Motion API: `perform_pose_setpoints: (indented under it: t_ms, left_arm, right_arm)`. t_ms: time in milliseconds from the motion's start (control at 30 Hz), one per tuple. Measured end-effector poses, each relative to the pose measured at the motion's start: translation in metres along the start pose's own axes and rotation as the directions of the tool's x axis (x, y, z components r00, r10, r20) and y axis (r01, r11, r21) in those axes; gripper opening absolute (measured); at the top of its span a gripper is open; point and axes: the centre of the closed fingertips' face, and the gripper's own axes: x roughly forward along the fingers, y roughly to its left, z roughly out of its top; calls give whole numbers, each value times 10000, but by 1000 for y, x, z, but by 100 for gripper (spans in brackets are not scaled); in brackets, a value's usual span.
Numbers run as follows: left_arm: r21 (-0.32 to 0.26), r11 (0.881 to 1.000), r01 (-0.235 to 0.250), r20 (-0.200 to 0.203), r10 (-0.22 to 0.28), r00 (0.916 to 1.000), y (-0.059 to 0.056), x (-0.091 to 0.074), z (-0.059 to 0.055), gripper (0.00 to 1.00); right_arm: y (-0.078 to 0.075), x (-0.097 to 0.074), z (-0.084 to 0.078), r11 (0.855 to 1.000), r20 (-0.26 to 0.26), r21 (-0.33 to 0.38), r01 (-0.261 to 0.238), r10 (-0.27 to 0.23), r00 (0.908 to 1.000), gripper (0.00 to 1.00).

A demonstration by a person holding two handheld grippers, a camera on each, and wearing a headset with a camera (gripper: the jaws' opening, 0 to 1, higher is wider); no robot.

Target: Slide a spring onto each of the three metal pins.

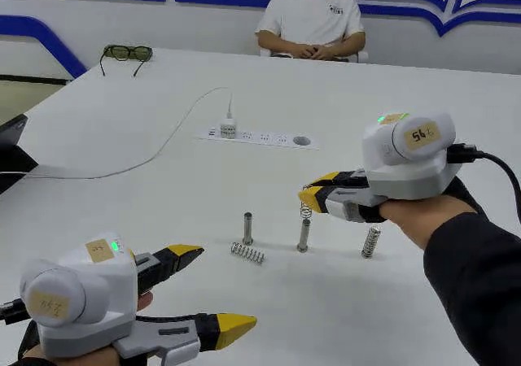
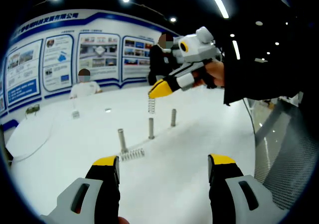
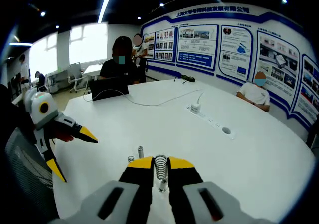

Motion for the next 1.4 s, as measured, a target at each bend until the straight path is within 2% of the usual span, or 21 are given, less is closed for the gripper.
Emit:
perform_pose_setpoints:
  t_ms: [1400]
  left_arm:
    - [-131,9999,29,-208,-32,9998,0,2,-7,74]
  right_arm:
    - [-6,13,-25,9990,-265,455,44,-32,9996,12]
